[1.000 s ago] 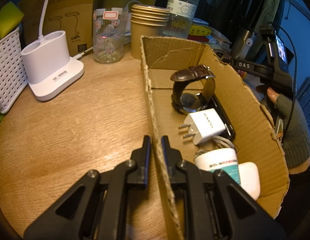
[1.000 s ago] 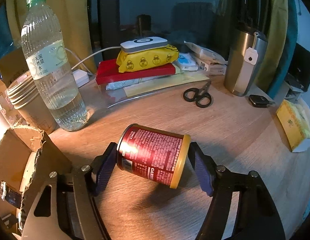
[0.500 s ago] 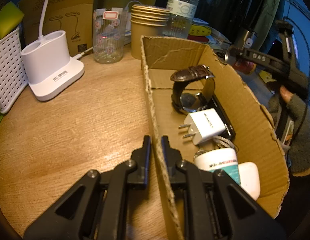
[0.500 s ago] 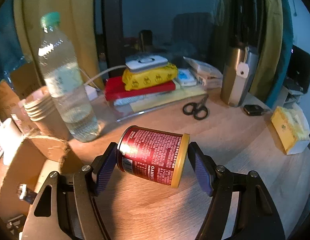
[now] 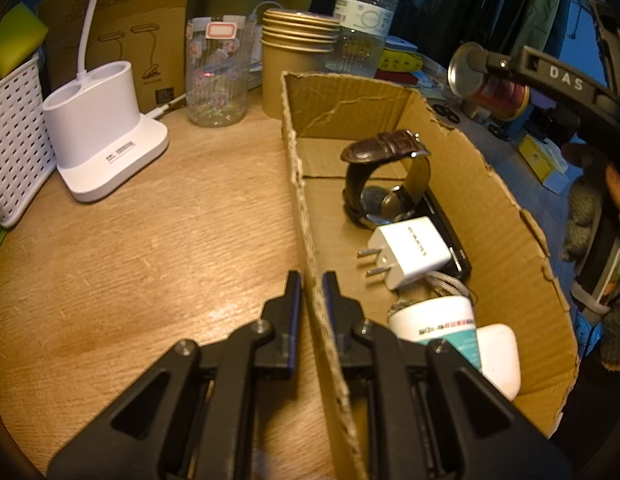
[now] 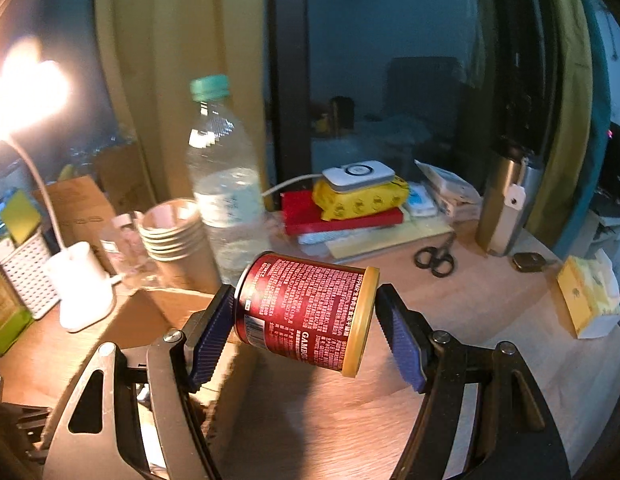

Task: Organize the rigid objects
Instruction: 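Carry the red can into the box and open the right gripper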

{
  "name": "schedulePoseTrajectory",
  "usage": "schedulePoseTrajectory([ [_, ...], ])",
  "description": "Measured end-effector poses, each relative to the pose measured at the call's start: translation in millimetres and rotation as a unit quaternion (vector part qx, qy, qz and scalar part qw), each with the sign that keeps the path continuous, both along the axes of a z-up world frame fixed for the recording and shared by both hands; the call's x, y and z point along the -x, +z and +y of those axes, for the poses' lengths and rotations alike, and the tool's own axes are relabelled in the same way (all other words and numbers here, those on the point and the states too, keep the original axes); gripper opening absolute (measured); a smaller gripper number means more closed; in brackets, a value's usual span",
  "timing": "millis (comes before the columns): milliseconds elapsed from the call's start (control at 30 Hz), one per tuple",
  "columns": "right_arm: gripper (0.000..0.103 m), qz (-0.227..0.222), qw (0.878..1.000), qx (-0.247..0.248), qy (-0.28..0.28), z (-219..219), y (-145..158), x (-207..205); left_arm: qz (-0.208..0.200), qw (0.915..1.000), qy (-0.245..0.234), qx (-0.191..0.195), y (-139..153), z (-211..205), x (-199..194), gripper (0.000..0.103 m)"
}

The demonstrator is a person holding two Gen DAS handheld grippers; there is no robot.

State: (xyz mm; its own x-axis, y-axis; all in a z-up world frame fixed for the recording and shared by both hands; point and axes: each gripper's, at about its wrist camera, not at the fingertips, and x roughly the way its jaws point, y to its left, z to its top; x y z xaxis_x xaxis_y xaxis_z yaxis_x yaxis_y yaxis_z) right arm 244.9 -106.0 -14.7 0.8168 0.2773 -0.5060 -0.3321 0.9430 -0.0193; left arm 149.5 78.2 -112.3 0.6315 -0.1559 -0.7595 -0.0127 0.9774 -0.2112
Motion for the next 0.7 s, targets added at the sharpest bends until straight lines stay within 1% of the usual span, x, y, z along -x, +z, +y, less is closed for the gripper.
schedulePoseTrajectory([
  [233,0.074,-0.015,0.998,0.013,0.052,28,2,17,0.0,1.0,0.0,0.0,0,0,0,0.012],
  [333,0.074,-0.014,0.997,0.014,0.068,36,1,20,0.0,1.0,0.0,0.0,0,0,0,0.012],
  [700,0.074,-0.01,0.994,0.026,0.106,52,-3,26,0.0,1.0,0.0,0.0,0,0,0,0.012],
])
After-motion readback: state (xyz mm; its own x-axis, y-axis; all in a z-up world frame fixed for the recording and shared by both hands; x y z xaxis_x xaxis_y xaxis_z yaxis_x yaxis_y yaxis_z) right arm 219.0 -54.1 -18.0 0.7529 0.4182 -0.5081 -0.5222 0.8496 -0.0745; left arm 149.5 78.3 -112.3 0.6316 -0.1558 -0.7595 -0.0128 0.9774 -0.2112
